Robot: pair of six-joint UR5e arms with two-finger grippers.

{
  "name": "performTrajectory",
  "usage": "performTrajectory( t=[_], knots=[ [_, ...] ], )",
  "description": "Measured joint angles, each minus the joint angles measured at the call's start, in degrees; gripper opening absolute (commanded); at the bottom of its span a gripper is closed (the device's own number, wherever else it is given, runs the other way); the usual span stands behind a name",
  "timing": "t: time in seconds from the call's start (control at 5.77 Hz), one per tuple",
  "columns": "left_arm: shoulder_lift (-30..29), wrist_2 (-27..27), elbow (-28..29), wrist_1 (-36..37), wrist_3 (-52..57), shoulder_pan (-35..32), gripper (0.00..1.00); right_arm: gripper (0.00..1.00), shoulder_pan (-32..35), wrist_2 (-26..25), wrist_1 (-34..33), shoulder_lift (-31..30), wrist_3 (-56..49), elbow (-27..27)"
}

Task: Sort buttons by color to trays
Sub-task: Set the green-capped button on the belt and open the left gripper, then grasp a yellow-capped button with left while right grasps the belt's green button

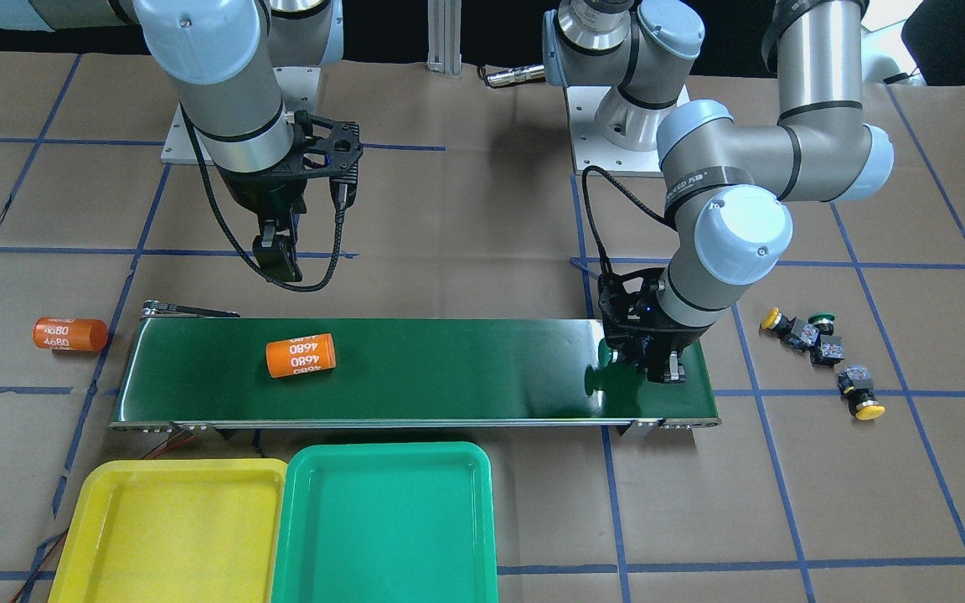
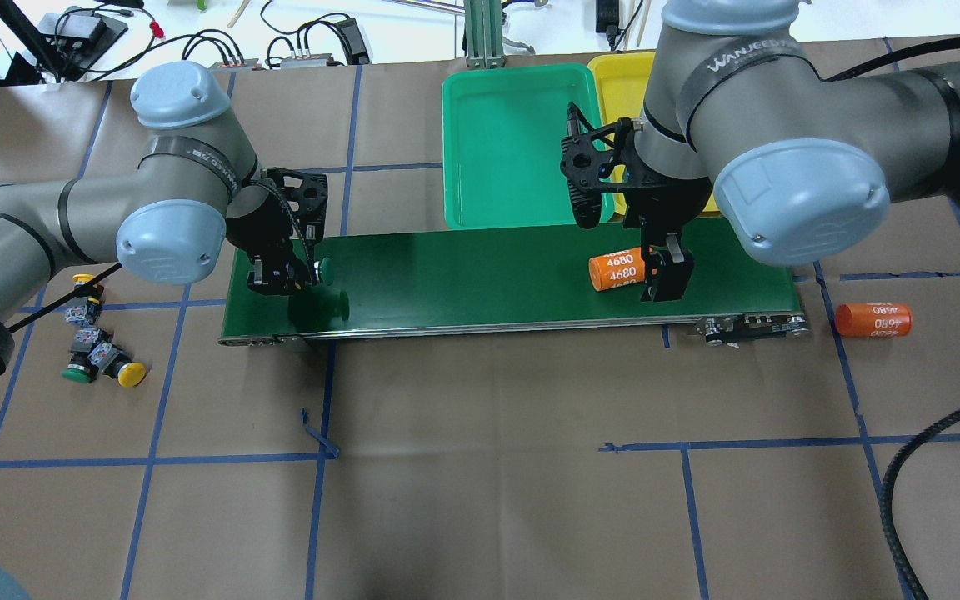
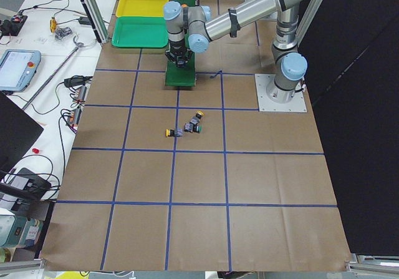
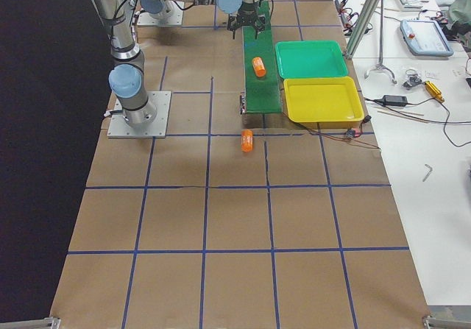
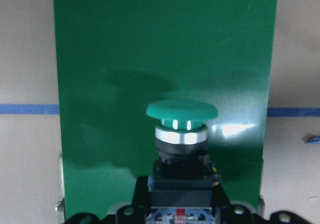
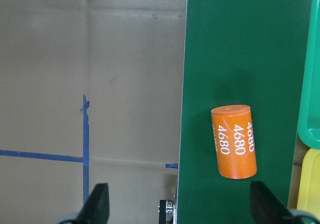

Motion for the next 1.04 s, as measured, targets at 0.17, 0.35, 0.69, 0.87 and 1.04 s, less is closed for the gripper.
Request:
performTrajectory(
  t=[0.17, 0.35, 0.69, 0.87, 1.04],
  knots=[
    [0.31, 0.12, 0.02, 0.35, -0.02, 0.29, 0.97, 1.0, 0.0, 0.02, -0.02, 0.0, 0.0, 0.2],
    [1.32, 2.06, -0.16, 0.46, -0.24, 1.88, 0.97, 1.0, 0.03, 0.02, -0.04, 0.0, 0.0, 0.28],
    [2.82, 6.89, -1.21, 0.23, 7.17, 9.74, 0.95, 1.0, 0.09, -0.05, 0.0, -0.06, 0.03, 0.31],
    [3.09, 7.19, -2.7, 0.45, 16.17, 15.59, 0.95, 1.0, 0.2, 0.08, -0.08, 0.03, 1.12, 0.3],
    [3.19, 7.21, -4.63, 1.25, 23.23, 21.32, 0.96, 1.0, 0.63, 0.34, -0.47, 0.39, 3.25, 0.25]
  ],
)
